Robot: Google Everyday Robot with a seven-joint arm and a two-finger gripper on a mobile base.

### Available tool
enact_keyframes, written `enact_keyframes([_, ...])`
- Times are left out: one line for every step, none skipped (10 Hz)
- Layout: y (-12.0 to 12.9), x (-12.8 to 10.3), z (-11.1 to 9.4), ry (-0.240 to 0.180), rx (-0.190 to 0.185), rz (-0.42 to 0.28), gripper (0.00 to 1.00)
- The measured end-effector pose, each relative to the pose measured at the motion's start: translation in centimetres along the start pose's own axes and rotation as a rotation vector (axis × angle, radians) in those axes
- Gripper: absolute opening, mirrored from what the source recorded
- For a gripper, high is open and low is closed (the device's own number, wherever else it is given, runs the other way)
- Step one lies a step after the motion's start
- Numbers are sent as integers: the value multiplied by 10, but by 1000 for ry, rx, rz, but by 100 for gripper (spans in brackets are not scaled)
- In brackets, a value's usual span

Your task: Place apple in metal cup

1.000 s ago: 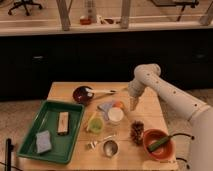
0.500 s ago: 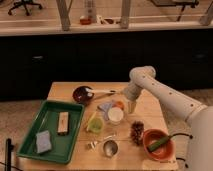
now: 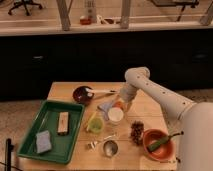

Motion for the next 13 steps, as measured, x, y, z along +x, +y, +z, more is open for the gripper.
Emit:
enact_keyframes([1, 0, 3, -8, -11, -3, 37])
enact_keyframes([0, 0, 5, -26, -12, -7, 26])
enact_keyframes([0, 1, 5, -37, -5, -6, 15])
enact_keyframes([2, 3, 1, -42, 2, -6, 5])
enact_keyframes([5, 5, -7, -40, 11, -3, 0])
enact_keyframes([7, 7, -16, -35, 22, 0, 0])
enact_keyframes([9, 7, -25, -29, 34, 1, 0])
enact_keyframes([11, 9, -33, -20, 47, 5, 0])
enact_keyframes([12, 10, -39, -14, 55, 8, 0])
enact_keyframes([15, 11, -45, -6, 65, 13, 0])
enact_keyframes([15, 12, -49, 0, 73, 14, 0])
enact_keyframes([15, 11, -52, 6, 79, 14, 0])
enact_keyframes([16, 11, -57, 13, 89, 17, 0])
